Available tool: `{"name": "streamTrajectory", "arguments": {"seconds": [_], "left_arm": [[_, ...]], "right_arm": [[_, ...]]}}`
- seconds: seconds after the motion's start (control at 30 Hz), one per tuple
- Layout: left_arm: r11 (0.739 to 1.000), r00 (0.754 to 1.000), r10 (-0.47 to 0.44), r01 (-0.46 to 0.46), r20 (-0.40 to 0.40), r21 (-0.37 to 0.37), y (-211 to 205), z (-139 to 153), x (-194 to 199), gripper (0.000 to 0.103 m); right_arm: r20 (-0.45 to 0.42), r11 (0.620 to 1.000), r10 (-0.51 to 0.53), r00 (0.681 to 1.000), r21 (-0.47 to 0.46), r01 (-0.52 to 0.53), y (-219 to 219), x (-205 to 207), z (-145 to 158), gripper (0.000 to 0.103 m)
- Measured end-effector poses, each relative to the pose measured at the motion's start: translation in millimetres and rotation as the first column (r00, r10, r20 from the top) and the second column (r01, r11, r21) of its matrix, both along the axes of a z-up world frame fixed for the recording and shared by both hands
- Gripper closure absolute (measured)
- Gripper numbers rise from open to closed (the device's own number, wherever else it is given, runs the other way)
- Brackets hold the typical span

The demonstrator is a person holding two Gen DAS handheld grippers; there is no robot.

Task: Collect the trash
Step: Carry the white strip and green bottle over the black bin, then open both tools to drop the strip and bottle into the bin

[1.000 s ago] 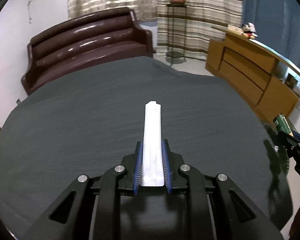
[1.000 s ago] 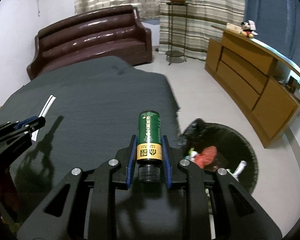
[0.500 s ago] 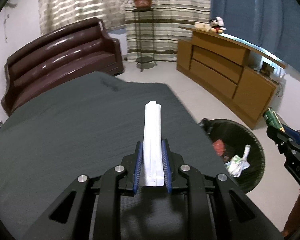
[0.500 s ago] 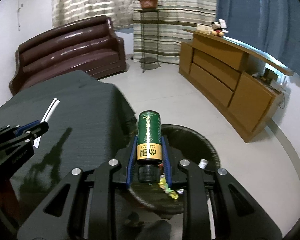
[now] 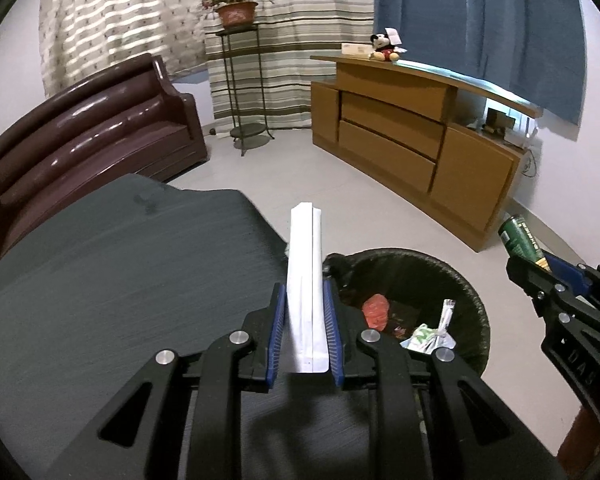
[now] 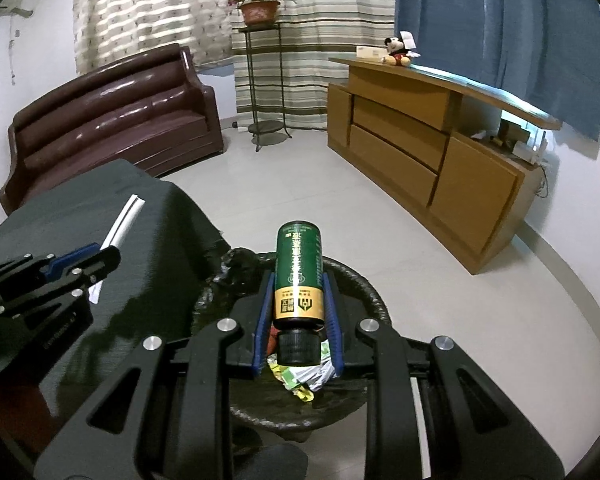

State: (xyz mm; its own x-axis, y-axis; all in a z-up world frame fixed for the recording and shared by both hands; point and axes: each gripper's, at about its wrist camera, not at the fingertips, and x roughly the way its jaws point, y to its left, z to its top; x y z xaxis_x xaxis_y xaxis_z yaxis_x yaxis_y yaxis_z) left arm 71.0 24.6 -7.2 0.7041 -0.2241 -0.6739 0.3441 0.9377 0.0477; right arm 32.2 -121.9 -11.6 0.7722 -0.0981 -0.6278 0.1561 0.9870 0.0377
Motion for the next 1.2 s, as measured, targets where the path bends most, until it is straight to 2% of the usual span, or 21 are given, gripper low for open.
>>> {"name": "streamTrajectory", "arguments": {"seconds": [0.63,0.73,0.77,0.87,1.0,1.07,1.2], "left_arm": [[1.0,0.999,-0.016,0.017,-0.049,0.016,-39.1,-17.1,18.0,0.082],[1.0,0.998,-0.009,0.01,-0.066,0.013,-38.6,-19.0,20.8,0.081],[1.0,0.997,-0.006,0.007,-0.079,0.012,-38.4,-20.5,22.5,0.078],[1.0,0.996,-0.005,0.006,-0.089,0.01,-37.9,-22.8,23.6,0.065],[1.0,0.996,-0.006,0.007,-0.085,0.012,-38.4,-23.7,22.4,0.057],[1.0,0.997,-0.005,0.006,-0.083,0.013,-38.4,-23.6,22.2,0.052],[1.0,0.997,-0.003,0.003,-0.074,0.01,-37.1,-24.2,20.8,0.045]], "right_arm": [[-0.033,0.998,-0.035,0.999,0.042,0.036,-24.3,19.4,-19.3,0.08],[-0.035,0.998,-0.046,0.998,0.049,0.048,-27.9,22.5,-21.6,0.076],[-0.037,0.998,-0.047,0.998,0.049,0.049,-27.2,22.9,-22.2,0.07],[-0.036,0.997,-0.053,0.998,0.051,0.055,-27.5,22.7,-23.5,0.064],[-0.038,0.996,-0.063,0.997,0.053,0.065,-29.5,22.4,-24.2,0.063],[-0.033,0.996,-0.075,0.997,0.052,0.076,-31.7,20.7,-23.9,0.056],[-0.013,0.995,-0.097,0.995,0.036,0.097,-37.3,17.4,-21.0,0.047]]}}
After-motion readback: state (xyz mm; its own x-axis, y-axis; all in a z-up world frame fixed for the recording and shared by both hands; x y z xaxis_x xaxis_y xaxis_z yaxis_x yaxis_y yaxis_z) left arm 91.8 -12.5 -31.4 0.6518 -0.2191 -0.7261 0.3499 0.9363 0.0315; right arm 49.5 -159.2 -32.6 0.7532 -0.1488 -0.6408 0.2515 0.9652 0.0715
